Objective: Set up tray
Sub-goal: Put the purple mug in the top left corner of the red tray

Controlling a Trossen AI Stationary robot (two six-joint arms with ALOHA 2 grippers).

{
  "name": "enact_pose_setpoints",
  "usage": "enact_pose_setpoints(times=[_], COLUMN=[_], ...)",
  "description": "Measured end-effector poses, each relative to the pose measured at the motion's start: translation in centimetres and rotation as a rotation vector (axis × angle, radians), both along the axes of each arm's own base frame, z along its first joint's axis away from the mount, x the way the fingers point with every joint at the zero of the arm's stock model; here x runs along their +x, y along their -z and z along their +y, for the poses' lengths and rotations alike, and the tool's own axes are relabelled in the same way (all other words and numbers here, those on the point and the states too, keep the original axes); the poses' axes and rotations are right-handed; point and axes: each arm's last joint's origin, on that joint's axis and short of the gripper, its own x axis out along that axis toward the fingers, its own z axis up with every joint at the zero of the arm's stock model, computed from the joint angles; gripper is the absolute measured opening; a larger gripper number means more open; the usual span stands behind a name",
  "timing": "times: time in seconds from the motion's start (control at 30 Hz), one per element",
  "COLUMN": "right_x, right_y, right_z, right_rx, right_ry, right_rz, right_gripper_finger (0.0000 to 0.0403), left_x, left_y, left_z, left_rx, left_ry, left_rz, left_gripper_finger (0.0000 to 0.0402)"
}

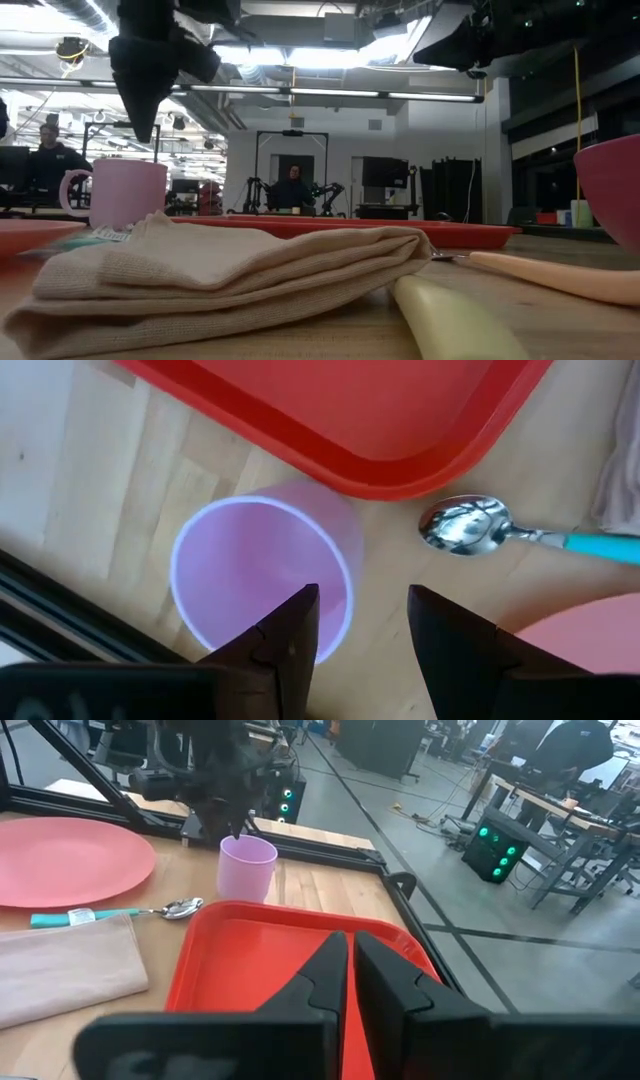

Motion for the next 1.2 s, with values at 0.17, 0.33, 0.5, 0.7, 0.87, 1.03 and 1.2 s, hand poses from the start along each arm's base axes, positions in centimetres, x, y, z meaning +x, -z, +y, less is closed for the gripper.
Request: enact_pose_setpoints(times=[0.17,0.33,0.5,0.7,0.87,1.03,1.2], right_x=[0.0,0.0,0.0,0.0,0.0,0.0,0.0], right_y=[0.0,-0.1,-0.1,-0.1,-0.1,-0.1,-0.1], right_z=[0.0,0.0,0.0,0.0,0.0,0.0,0.0], right_rx=[-0.001,-0.001,-0.001,-0.001,-0.001,-0.001,-0.001], right_ry=[0.000,0.000,0.000,0.000,0.000,0.000,0.000], right_rz=[-0.005,-0.006,-0.006,-0.006,-0.006,-0.006,-0.005], right_gripper_finger=[0.0029,0.0029,0.0029,0.0029,0.0029,0.0029,0.0029], left_x=[-0.9,-1.2,-1.1,-0.9,-0.9,-0.8,-0.8], left_y=[2.2,3.3,3.3,3.3,3.3,3.3,3.3], left_z=[0.3,0.3,0.3,0.3,0.3,0.4,0.4], left_rx=[-0.049,-0.053,-0.051,-0.051,-0.047,-0.026,-0.021], left_ry=[-0.021,-0.018,-0.010,0.034,0.063,0.062,0.062], left_rz=[0.063,0.061,0.052,0.043,0.042,0.041,0.041], left_gripper_finger=[0.0150,0.0150,0.0150,0.0150,0.0150,0.0134,0.0105])
